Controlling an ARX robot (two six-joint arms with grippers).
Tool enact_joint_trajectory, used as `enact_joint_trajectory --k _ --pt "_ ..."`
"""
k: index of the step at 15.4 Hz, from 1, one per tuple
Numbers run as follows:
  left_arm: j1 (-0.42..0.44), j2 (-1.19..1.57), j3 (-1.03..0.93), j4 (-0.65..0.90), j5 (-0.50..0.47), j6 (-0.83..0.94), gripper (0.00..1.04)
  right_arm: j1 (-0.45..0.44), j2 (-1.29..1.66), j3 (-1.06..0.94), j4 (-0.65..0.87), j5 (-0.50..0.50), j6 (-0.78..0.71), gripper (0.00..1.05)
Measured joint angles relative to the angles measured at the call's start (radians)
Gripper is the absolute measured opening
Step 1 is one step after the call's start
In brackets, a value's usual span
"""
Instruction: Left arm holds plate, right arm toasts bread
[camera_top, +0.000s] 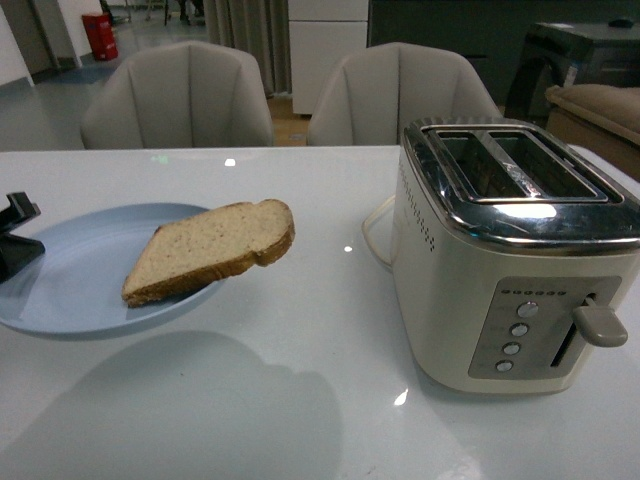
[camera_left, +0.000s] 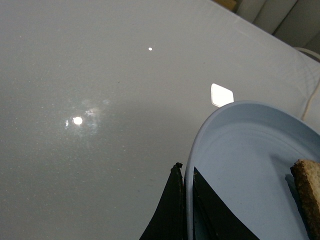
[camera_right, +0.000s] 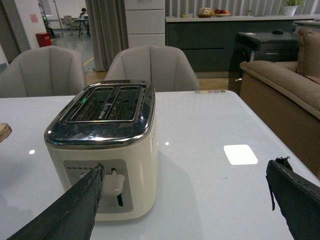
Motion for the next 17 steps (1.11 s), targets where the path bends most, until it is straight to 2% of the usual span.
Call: enact_joint_trajectory --k 2,4,8,12,17 --pt "-0.082 -0.203 -0.010 -0.167 -0.061 -0.022 0.03 0.000 0.000 0.000 0.000 0.000 0.000 0.98" --pt "-0.222 -0.380 0.001 -0.345 -0.134 -0.064 0.03 0.000 0.000 0.000 0.000 0.000 0.000 0.98" --pt "-0.444 -0.579 0.054 -0.508 -0.254 -0.111 0.03 0.000 0.000 0.000 0.000 0.000 0.000 0.98" --pt "-0.437 -0.553 0.066 -0.546 -0.309 -0.103 0.03 0.000 0.000 0.000 0.000 0.000 0.000 0.98" --pt "-0.402 -0.521 0.048 -0.507 -0.305 -0.116 0.03 0.000 0.000 0.000 0.000 0.000 0.000 0.98"
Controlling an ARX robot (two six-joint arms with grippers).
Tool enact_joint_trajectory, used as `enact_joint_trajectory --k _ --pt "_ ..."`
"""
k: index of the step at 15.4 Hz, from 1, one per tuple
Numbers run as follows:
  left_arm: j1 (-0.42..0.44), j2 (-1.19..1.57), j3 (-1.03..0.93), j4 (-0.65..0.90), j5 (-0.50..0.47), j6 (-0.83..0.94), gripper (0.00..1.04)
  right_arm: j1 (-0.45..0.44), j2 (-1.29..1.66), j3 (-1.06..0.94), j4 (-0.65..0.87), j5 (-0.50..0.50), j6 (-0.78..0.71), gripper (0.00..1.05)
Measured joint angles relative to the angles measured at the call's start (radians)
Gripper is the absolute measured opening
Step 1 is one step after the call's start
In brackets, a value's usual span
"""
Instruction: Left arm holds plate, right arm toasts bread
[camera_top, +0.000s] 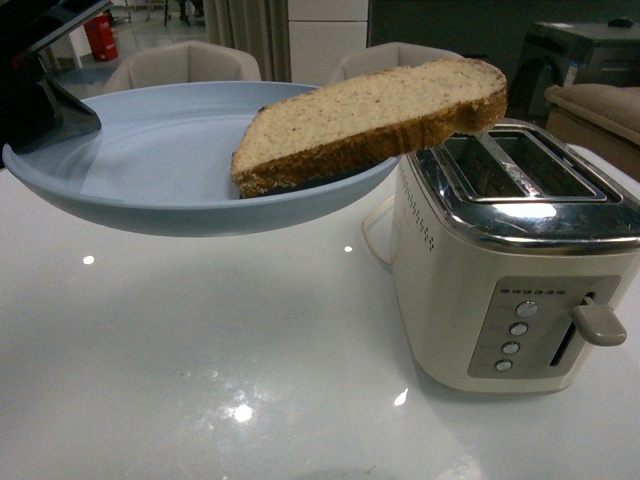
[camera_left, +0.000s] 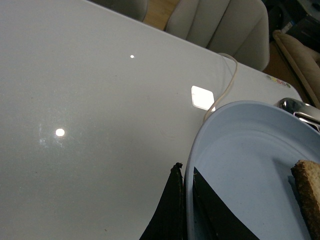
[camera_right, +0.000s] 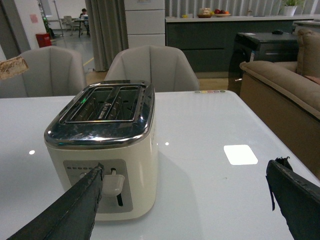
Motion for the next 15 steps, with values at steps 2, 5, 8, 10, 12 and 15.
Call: enact_joint_trajectory --k 2,5,8,10,12,15 --pt "0.005 0.011 0.000 0.036 0.018 0.001 0.03 0.000 0.000 0.000 0.000 0.000 0.000 0.98" --pt "0.010 0.017 -0.002 0.065 0.030 0.001 0.03 0.000 0.000 0.000 0.000 0.000 0.000 0.98" --pt "0.014 0.026 -0.002 0.068 0.037 0.001 0.03 0.000 0.000 0.000 0.000 0.000 0.000 0.98" --pt "0.015 0.026 -0.002 0.068 0.037 0.001 0.03 0.000 0.000 0.000 0.000 0.000 0.000 0.98" --pt "0.015 0.026 -0.002 0.069 0.037 0.001 0.03 0.000 0.000 0.000 0.000 0.000 0.000 0.98" --pt "0.015 0.026 -0.002 0.068 0.037 0.001 0.03 0.000 0.000 0.000 0.000 0.000 0.000 0.98"
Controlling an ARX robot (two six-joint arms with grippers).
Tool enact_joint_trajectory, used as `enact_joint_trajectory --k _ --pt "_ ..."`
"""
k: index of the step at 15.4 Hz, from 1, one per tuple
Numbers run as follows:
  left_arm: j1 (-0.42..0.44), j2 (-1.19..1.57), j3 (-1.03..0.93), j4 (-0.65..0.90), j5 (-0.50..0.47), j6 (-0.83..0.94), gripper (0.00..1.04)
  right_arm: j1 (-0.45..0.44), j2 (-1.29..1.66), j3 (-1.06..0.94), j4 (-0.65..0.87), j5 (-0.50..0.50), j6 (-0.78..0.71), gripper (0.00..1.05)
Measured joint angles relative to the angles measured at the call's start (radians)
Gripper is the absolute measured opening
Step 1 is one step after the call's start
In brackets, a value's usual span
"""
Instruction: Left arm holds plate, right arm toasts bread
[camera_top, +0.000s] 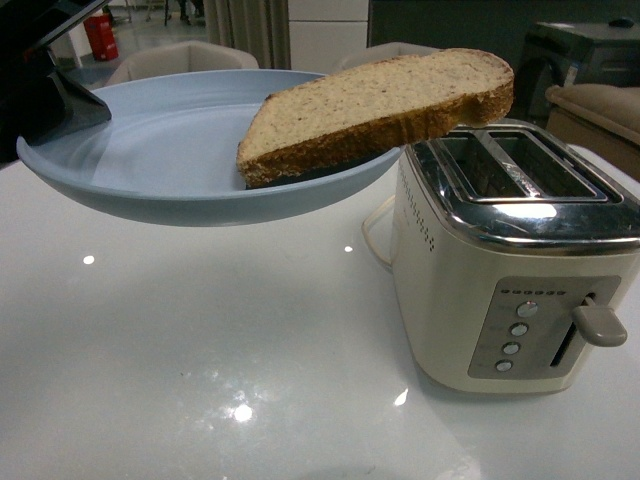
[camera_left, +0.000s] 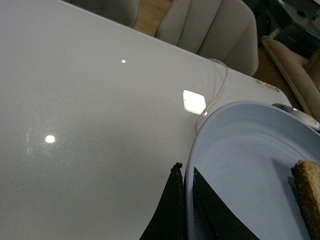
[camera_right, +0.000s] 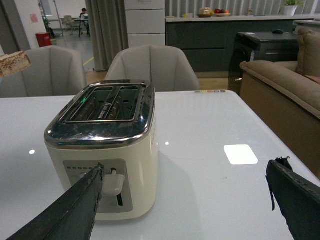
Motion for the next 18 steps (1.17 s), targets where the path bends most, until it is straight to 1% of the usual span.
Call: enact_joint_trajectory --k 4,5,6,7,8,11,13,15,16,18 --pt "0.000 0.000 0.000 0.000 0.000 0.000 0.03 0.000 0.000 0.000 0.000 0.000 0.000 0.98" --pt "0.000 0.000 0.000 0.000 0.000 0.000 0.03 0.006 0.003 0.002 -0.015 0.016 -0.006 0.98" --pt "0.000 0.000 0.000 0.000 0.000 0.000 0.03 0.075 0.068 0.045 -0.126 0.161 -0.059 0.98" --pt "0.000 0.000 0.000 0.000 0.000 0.000 0.03 0.100 0.159 0.089 -0.145 0.249 -0.114 0.98" --pt "0.000 0.000 0.000 0.001 0.002 0.000 0.03 0.079 0.211 0.138 -0.096 0.293 -0.153 0.98" --pt "0.000 0.003 -0.001 0.003 0.003 0.001 0.03 0.043 0.423 0.331 0.096 0.247 -0.187 0.98" --pt "0.000 0.003 -0.001 0.001 0.003 0.003 0.03 0.037 0.601 0.455 0.154 0.214 -0.179 0.98" --pt "0.000 0.003 -0.001 0.002 0.003 0.003 0.03 0.060 0.776 0.603 0.176 0.173 -0.136 0.98" --pt "0.000 0.004 -0.001 0.001 0.003 0.003 0.03 0.074 0.842 0.655 0.151 0.132 -0.095 0.98" --pt "0.000 0.004 -0.001 0.002 0.003 0.003 0.03 0.112 0.976 0.714 0.078 0.030 0.051 0.98"
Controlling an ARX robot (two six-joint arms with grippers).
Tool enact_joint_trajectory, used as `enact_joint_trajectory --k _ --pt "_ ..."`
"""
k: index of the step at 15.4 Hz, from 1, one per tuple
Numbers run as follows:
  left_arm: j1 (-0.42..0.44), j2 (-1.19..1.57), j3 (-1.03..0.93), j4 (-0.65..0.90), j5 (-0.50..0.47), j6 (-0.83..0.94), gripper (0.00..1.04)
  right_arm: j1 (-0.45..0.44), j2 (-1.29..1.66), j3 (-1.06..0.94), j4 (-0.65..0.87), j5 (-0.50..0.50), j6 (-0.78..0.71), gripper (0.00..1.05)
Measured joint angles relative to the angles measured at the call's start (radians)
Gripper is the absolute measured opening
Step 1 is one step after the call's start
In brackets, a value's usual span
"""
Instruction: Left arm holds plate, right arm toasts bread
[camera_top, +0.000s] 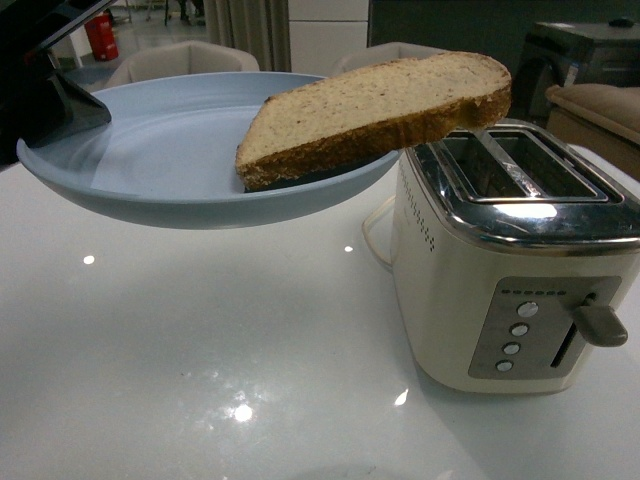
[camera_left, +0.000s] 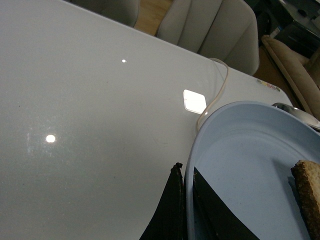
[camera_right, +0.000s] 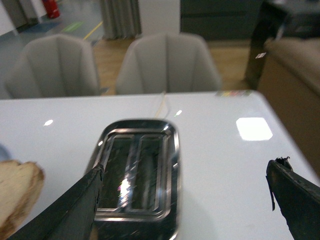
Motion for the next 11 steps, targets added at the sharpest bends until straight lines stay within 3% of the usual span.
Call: enact_joint_trajectory --k 3,6,9,11 --pt "0.000 0.000 0.000 0.000 0.000 0.000 0.03 0.040 0.122 0.033 -0.024 -0.193 0.294 0.98" --pt "0.000 0.000 0.000 0.000 0.000 0.000 0.03 0.093 0.211 0.054 0.080 -0.360 0.621 0.98" --pt "0.000 0.000 0.000 0.000 0.000 0.000 0.03 0.138 0.285 0.066 0.107 -0.394 0.827 0.98" --pt "0.000 0.000 0.000 0.000 0.000 0.000 0.03 0.172 0.324 0.077 0.101 -0.383 0.882 0.98"
